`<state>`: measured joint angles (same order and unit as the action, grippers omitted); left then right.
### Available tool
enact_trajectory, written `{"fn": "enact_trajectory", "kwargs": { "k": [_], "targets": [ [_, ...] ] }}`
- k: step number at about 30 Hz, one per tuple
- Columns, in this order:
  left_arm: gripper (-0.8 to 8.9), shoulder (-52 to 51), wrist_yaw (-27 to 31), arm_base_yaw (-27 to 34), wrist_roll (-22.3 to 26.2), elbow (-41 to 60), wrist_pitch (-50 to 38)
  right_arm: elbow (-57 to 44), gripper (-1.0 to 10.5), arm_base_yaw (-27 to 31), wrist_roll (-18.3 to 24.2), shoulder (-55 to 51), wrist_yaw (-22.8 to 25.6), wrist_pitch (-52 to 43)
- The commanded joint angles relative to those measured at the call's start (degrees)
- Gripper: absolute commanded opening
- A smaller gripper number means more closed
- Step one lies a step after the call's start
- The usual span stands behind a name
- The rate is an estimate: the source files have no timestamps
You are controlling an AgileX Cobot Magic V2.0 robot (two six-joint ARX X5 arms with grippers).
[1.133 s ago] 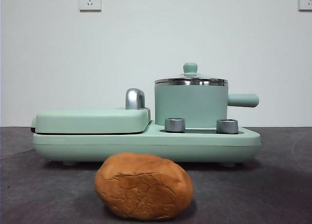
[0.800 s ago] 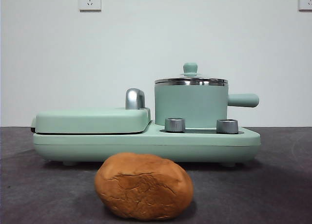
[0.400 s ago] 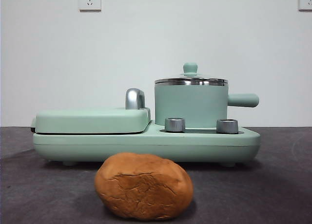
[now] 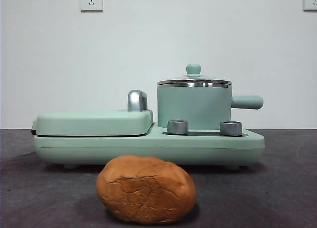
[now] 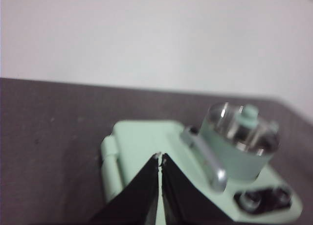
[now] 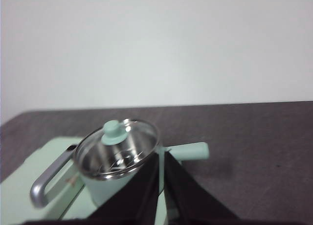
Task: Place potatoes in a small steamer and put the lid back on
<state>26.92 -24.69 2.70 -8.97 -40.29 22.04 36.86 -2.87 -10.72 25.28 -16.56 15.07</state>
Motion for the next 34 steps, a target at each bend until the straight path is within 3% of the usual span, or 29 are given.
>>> {"fn": "enact_trajectory", "kwargs": {
  "k": [1,5,7,9,11,13,16,23,28,34],
  "targets": [
    [0.08,5.79,-1.79,-0.39,12.24,-5.38,4.07,5.84,0.1,-0.02,7.32,6.54,-2.91,3.67],
    [0.06,13.18,-2.6,-1.73,21.27,-11.08,9.64,12.59,0.1,-0.48,18.05,15.28,-4.66,11.15],
    [0.06,16.61,-2.6,-2.84,28.15,-13.57,12.59,15.15,0.1,-1.22,23.54,18.88,-4.44,14.01],
    [0.12,18.86,-2.6,-3.78,31.61,-14.93,13.57,16.37,0.2,-1.92,26.43,21.0,-4.42,14.64],
    [1.09,20.28,-2.58,-4.7,32.11,-15.56,12.7,17.11,0.4,-2.8,28.94,22.45,-4.42,14.49],
    [2.47,20.81,-2.58,-5.4,32.11,-15.61,11.43,17.35,1.5,-3.58,31.08,22.99,-4.33,14.38],
    [3.52,20.98,-2.56,-6.47,31.47,-15.61,10.19,17.35,2.7,-4.59,31.41,22.97,-2.19,14.12],
    [3.51,22.95,-1.05,-10.36,23.21,-15.61,5.01,17.35,2.9,-6.05,31.3,22.93,2.05,14.36],
    [3.5,28.48,0.11,-15.32,22.14,-16.63,-0.09,17.35,2.9,-7.08,30.82,22.93,2.1,14.47],
    [3.46,41.11,4.15,-21.7,22.62,-25.29,-0.81,17.35,2.9,-7.21,30.58,22.93,2.08,14.6]
  ]
}}
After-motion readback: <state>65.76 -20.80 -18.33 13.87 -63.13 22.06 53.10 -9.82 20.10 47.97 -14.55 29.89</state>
